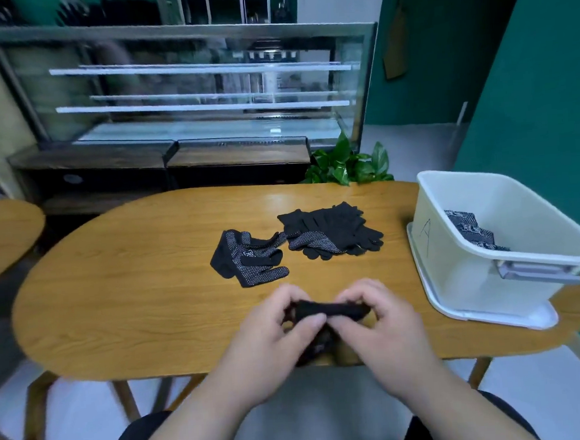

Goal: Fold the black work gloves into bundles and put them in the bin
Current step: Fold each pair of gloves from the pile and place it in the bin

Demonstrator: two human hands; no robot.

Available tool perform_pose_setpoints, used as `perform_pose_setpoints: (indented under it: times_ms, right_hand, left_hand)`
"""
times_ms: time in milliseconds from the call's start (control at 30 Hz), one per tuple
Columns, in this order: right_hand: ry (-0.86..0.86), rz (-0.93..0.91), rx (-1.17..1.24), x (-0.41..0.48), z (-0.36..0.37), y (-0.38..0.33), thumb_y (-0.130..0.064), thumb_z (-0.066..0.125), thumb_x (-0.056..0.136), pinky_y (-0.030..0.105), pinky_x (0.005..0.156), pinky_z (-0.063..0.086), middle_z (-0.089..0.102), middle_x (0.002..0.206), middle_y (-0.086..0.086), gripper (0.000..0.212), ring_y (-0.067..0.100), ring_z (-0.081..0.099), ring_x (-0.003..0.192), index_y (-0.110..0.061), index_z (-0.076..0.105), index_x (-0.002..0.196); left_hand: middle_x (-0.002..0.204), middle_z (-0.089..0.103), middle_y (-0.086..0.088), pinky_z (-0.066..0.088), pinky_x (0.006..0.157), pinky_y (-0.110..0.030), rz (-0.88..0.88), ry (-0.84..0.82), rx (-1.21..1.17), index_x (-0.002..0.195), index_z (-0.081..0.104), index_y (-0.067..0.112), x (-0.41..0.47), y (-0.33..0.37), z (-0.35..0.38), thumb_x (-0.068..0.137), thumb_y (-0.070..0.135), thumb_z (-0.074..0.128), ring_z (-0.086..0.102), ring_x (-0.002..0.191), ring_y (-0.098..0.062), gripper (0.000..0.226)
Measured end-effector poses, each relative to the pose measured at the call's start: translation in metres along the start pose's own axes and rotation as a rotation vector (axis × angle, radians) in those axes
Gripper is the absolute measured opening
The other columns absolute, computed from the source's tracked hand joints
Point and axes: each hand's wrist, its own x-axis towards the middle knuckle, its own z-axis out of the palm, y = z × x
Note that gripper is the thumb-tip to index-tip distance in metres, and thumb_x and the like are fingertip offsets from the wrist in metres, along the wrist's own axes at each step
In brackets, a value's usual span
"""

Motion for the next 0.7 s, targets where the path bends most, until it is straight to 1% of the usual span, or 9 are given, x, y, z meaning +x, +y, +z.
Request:
perform_pose_setpoints:
  times_ms: [33,133,267,367,433,533,600,667,700]
  right_hand:
    - [0.017,0.033,0.076,0.009,-0.007,-0.018,-0.017,0.076,0.077,0.017,0.073,0.043,0.065,0.082,-0.019,0.027,0.004,0.059,0.081,-0.041,0.065,0.079]
    - [0.061,0.124,0.227,0.037,-0.025,-0.058,-0.012,0.078,0.078,0.03,0.072,0.052,0.071,0.078,-0.012,0.018,0.008,0.064,0.075,-0.029,0.072,0.081]
    - [0.057,0.225,0.317,0.052,-0.037,-0.089,-0.009,0.073,0.081,0.045,0.074,0.056,0.074,0.078,-0.001,0.015,0.02,0.07,0.077,-0.024,0.073,0.082]
    - [0.029,0.23,0.408,0.054,-0.048,-0.109,-0.004,0.071,0.085,0.038,0.062,0.054,0.073,0.074,0.001,0.015,0.018,0.069,0.069,-0.02,0.071,0.083]
    - [0.007,0.225,0.518,0.055,-0.054,-0.121,-0.001,0.067,0.087,0.034,0.061,0.051,0.071,0.075,0.004,0.016,0.02,0.068,0.068,-0.017,0.069,0.085]
    - [-0.001,0.222,0.664,0.058,-0.061,-0.138,0.0,0.063,0.089,0.035,0.062,0.052,0.07,0.08,0.011,0.015,0.026,0.066,0.072,-0.015,0.068,0.091]
    - [0.016,0.242,0.76,0.06,-0.065,-0.148,-0.001,0.06,0.092,0.03,0.055,0.051,0.069,0.08,0.012,0.012,0.024,0.066,0.068,-0.011,0.066,0.095]
    - [0.042,0.251,0.825,0.062,-0.068,-0.157,-0.002,0.056,0.094,0.026,0.051,0.048,0.067,0.077,0.011,0.011,0.023,0.064,0.063,-0.008,0.065,0.095]
    - [0.054,0.249,0.835,0.063,-0.068,-0.16,-0.002,0.056,0.094,0.026,0.052,0.047,0.067,0.075,0.011,0.01,0.023,0.063,0.062,-0.008,0.065,0.094]
  left_hand:
    - [0.071,0.058,0.017,0.041,0.062,-0.023,-0.034,0.035,-0.095,0.085,0.056,0.035,0.007,0.017,-0.005,0.088,0.029,0.065,0.052,0.065,-0.003,0.011]
    - [0.069,0.062,0.013,0.041,0.064,-0.03,-0.047,0.081,-0.236,0.08,0.063,0.034,0.029,0.06,-0.021,0.084,0.027,0.066,0.054,0.066,-0.009,0.009]
    - [0.092,0.075,-0.002,0.051,0.07,-0.03,-0.193,-0.09,-0.447,0.106,0.065,0.016,0.036,0.087,-0.041,0.088,0.012,0.072,0.068,0.081,-0.016,0.019]
    - [0.119,0.069,-0.015,0.053,0.087,-0.037,-0.21,-0.308,-0.665,0.126,0.063,0.01,0.024,0.084,-0.044,0.079,0.028,0.077,0.066,0.104,-0.028,0.052]
    - [0.13,0.062,-0.022,0.051,0.095,-0.045,-0.217,-0.309,-0.952,0.131,0.062,0.006,0.018,0.073,-0.043,0.069,0.042,0.085,0.062,0.115,-0.035,0.074]
    - [0.154,0.033,-0.029,0.025,0.116,-0.058,-0.15,-0.38,-1.396,0.148,0.039,0.001,0.008,0.068,-0.037,0.084,0.061,0.065,0.035,0.141,-0.043,0.093]
    - [0.153,0.036,-0.027,0.027,0.116,-0.059,-0.147,-0.302,-1.486,0.144,0.047,0.002,-0.002,0.068,-0.031,0.079,0.058,0.073,0.035,0.141,-0.044,0.089]
    - [0.142,0.05,-0.028,0.037,0.11,-0.059,-0.16,-0.165,-1.397,0.126,0.065,0.002,-0.009,0.061,-0.023,0.057,0.034,0.093,0.045,0.133,-0.049,0.081]
    - [0.142,0.048,-0.03,0.032,0.113,-0.06,-0.113,-0.185,-1.344,0.128,0.063,-0.001,-0.014,0.062,-0.019,0.06,0.023,0.09,0.038,0.135,-0.054,0.077]
